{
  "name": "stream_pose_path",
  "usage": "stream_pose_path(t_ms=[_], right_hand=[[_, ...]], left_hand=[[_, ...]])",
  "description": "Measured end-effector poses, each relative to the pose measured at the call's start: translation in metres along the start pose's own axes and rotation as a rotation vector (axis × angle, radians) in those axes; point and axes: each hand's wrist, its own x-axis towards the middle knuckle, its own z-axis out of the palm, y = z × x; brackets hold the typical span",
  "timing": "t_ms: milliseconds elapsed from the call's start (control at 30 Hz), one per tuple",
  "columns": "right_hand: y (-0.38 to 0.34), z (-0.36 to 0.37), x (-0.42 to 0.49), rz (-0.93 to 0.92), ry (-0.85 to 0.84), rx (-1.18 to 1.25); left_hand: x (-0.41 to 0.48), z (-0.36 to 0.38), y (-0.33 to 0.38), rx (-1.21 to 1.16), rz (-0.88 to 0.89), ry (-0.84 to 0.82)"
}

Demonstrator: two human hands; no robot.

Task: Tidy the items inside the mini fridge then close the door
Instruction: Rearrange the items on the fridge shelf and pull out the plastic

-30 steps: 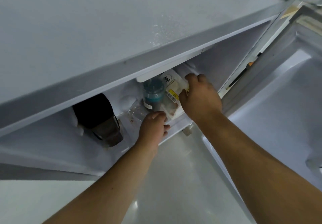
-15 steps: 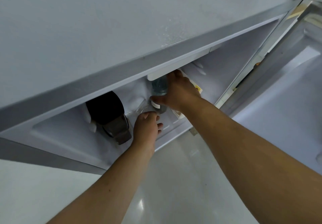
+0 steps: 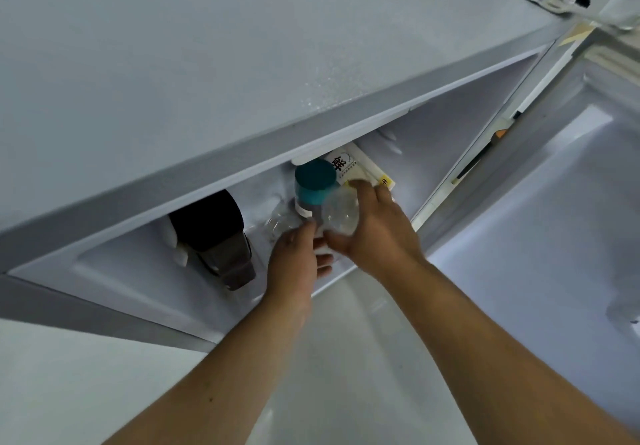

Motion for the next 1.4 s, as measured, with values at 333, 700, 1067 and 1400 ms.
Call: stream_pose_path(t_ms=[333,700,1067,1400], right_hand=[[0.026,0.073,-0.027,0.188,-0.206,-0.097],[0.046,0.095,-0.037,0.161,-0.186,0.203],[-0.031,0.079,-0.004,-0.102,-0.080,-0.071],[-0.030,0.085,-0.005,-0.087,-0.123,-0.116]], left_hand=[[0.016,-0.002,-0.046,0.132,-0.162,0.027],[0.015,-0.006,-0.041,0.539,0.082,-0.033],[0.013,-0.024,-0.026,-0.032,-0.108,0.124],[0.000,-0.017,-0.028,-0.025,-0.096,0.102]])
